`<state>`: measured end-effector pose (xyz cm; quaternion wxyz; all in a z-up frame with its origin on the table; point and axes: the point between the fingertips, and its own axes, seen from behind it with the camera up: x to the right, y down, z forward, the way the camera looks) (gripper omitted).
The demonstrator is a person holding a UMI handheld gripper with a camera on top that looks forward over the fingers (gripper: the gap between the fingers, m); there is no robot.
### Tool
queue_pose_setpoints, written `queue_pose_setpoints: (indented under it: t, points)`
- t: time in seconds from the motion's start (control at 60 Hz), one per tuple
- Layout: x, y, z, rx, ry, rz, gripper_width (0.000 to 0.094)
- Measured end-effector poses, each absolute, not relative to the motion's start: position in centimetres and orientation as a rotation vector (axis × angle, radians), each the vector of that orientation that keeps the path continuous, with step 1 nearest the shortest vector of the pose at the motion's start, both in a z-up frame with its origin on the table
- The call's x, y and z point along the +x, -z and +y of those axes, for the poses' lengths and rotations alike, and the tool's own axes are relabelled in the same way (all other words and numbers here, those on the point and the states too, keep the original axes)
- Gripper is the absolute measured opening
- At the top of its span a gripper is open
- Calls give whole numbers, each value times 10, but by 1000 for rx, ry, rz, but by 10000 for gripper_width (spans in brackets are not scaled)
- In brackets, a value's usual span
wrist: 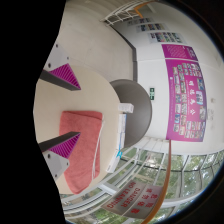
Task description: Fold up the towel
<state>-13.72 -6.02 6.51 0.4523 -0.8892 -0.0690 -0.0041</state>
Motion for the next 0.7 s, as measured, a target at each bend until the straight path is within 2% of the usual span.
queue_pose_setpoints:
  t: [0.167, 0.267, 0.333, 0.383, 0.533, 0.6, 0.7]
  points:
    - [-131, -15, 5, -2247, 53, -135, 859]
    - [-127, 4, 26, -2267, 72, -117, 808]
    - [-127, 13, 30, -2268, 76, -119, 714]
    - [-128, 13, 33, -2246, 78, -129, 608]
    - [-138, 13, 41, -2204, 112, -214, 145]
    - [-134, 13, 42, -2206, 158, -228, 72]
    - [-134, 11, 40, -2227, 163, -219, 44]
